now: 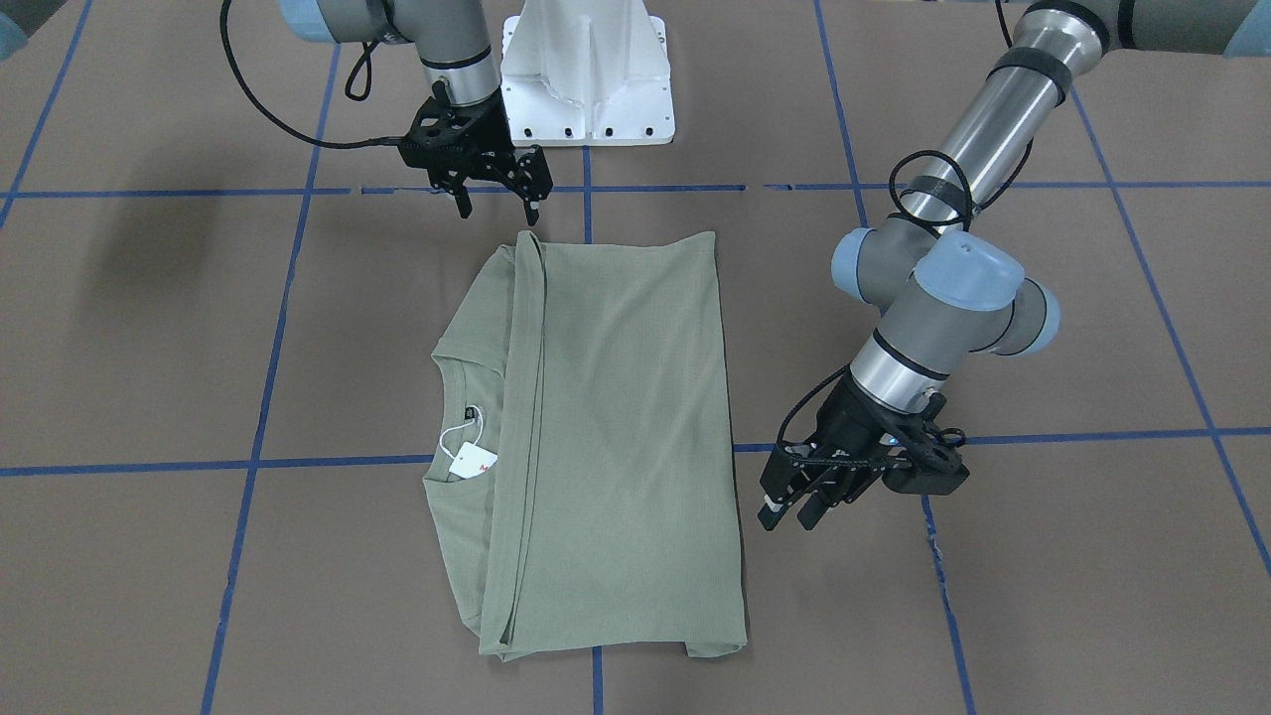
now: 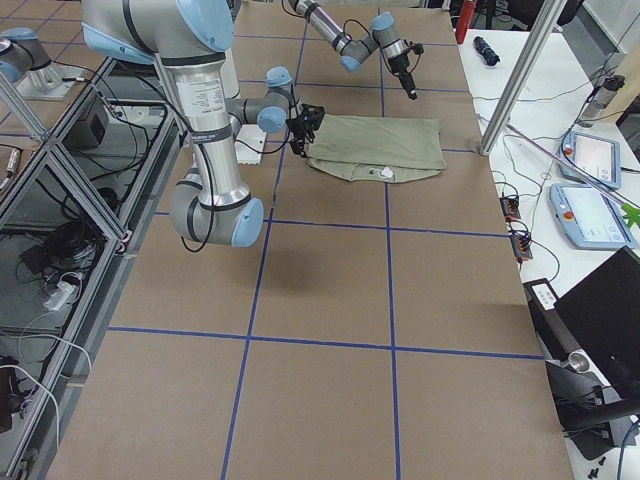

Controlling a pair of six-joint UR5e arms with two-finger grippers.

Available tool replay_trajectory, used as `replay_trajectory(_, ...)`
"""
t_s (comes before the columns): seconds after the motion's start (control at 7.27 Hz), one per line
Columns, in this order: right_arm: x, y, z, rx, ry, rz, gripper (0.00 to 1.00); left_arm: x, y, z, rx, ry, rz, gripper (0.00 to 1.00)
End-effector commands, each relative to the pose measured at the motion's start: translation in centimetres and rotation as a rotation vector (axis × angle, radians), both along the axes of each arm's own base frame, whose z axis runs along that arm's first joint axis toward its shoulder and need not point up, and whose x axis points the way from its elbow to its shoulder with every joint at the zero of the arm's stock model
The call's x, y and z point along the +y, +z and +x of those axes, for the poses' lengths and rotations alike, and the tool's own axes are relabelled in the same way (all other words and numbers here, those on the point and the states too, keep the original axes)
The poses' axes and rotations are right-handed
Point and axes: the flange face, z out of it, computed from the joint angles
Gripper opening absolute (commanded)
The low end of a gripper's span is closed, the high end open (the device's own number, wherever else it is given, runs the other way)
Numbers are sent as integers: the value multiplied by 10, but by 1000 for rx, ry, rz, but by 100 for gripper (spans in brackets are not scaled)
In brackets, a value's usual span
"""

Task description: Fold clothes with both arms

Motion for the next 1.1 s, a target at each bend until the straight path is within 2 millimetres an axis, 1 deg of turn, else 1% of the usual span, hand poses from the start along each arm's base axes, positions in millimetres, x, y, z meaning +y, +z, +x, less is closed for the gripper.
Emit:
replay_trajectory(0.0, -38, -6, -13, 120, -261, 41, 100, 2, 5, -1, -3, 0, -3, 62)
replay_trajectory(0.14, -51, -11, -17, 169, -306, 37, 100, 2, 6, -1, -4, 2, -5, 62)
replay_trajectory(0.28, -54, -11, -25, 192, -353, 34, 100, 2, 9, -1, -6, 2, -7, 62)
replay_trajectory(0.55, -72, -24, -55, 201, -373, 6, 100, 4, 11, 0, -6, 3, -7, 62)
replay_trajectory(0.69, -73, -17, -59, 215, -376, -3, 100, 4, 11, 1, -5, 4, -8, 62)
replay_trajectory(0.96, -74, -9, -62, 242, -380, -23, 100, 5, 13, 2, -7, 6, -10, 63)
